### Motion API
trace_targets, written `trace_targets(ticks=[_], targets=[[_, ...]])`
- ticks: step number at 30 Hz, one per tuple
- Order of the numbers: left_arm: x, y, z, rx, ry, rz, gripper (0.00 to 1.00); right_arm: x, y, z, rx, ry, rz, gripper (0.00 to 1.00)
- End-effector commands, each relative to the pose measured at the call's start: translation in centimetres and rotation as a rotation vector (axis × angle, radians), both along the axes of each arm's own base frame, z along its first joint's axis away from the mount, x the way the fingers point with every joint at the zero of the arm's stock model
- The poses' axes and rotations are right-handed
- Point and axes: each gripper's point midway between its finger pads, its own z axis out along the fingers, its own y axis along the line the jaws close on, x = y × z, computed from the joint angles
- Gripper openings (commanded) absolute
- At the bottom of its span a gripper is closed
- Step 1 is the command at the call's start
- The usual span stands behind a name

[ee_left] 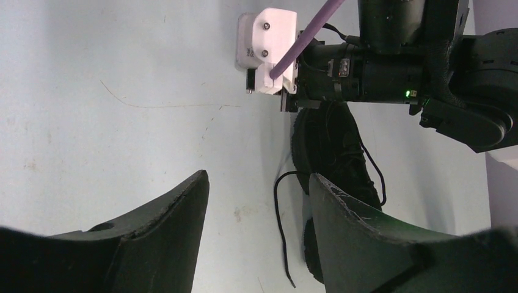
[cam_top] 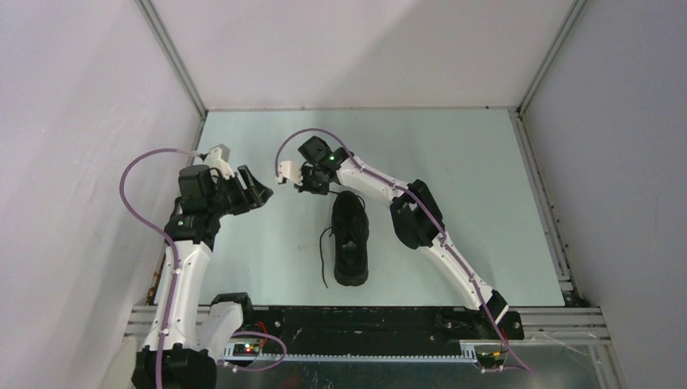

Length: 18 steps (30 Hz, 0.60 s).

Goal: Tie the shoes

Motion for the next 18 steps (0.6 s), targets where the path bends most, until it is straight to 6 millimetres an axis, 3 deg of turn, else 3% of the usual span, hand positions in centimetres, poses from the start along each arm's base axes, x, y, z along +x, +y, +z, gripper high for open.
trace_targets(ticks=[1, 2, 3, 4, 5, 6, 7, 8, 9, 10, 11, 12, 13, 14, 15, 16, 17, 18], targets=[[0.0, -0.3, 0.5, -0.004, -0.05, -0.034, 0.67, 3.2, -1.4, 6.2, 0.062, -0.099, -0.111, 0.0], [0.0, -0.5, 0.4, -0.01, -0.05, -0.042, 0.66, 3.6, -1.9, 8.9, 0.094, -0.122, -0.139, 0.0], [-0.1, -0.8, 0.0, -0.021, -0.045, -0.054, 0.65, 4.3, -3.1, 9.7, 0.098, -0.125, -0.177, 0.0], [-0.2, -1.1, -0.3, -0.027, -0.039, -0.062, 0.65, 4.6, -3.8, 13.0, 0.139, -0.162, -0.196, 0.0], [-0.2, -1.3, -0.7, -0.033, -0.028, -0.07, 0.65, 5.3, -5.3, 13.5, 0.14, -0.16, -0.235, 0.0], [-0.3, -1.7, -1.0, -0.037, -0.014, -0.086, 0.64, 5.5, -6.2, 16.7, 0.181, -0.198, -0.26, 0.0], [-0.4, -2.1, -1.2, -0.039, -0.009, -0.102, 0.64, 6.1, -7.9, 16.9, 0.179, -0.189, -0.306, 0.0], [-0.6, -2.8, -1.4, -0.033, -0.004, -0.134, 0.63, 6.2, -9.1, 19.6, 0.209, -0.221, -0.335, 0.0], [-0.7, -3.3, -1.5, -0.026, -0.003, -0.158, 0.63, 6.5, -10.9, 19.5, 0.202, -0.206, -0.379, 0.0], [-1.1, -4.3, -1.7, -0.006, -0.006, -0.212, 0.63, 6.3, -12.2, 21.3, 0.218, -0.225, -0.403, 0.0], [-1.5, -5.4, -1.9, 0.01, -0.007, -0.26, 0.63, 6.1, -14.0, 20.2, 0.19, -0.2, -0.436, 0.0], [-1.7, -5.9, -2.2, 0.044, -0.017, -0.303, 0.63, 5.5, -15.2, 21.9, 0.202, -0.22, -0.453, 0.0], [-2.2, -6.9, -2.9, 0.076, -0.007, -0.357, 0.63, 4.6, -17.0, 21.5, 0.18, -0.207, -0.475, 0.0], [-2.5, -7.0, -3.6, 0.12, 0.0, -0.398, 0.62, 3.8, -18.6, 19.7, 0.137, -0.176, -0.494, 0.0], [-2.7, -7.5, -4.3, 0.147, 0.02, -0.428, 0.61, 3.0, -19.6, 21.1, 0.15, -0.192, -0.501, 0.0], [-3.0, -7.4, -5.0, 0.169, 0.044, -0.444, 0.59, 1.9, -21.0, 19.0, 0.107, -0.154, -0.516, 0.0], [-3.1, -7.6, -6.1, 0.173, 0.085, -0.453, 0.57, 1.0, -21.8, 20.2, 0.124, -0.166, -0.525, 0.0], [-3.4, -7.4, -7.0, 0.179, 0.118, -0.445, 0.56, -0.4, -23.0, 18.9, 0.103, -0.131, -0.54, 0.0]])
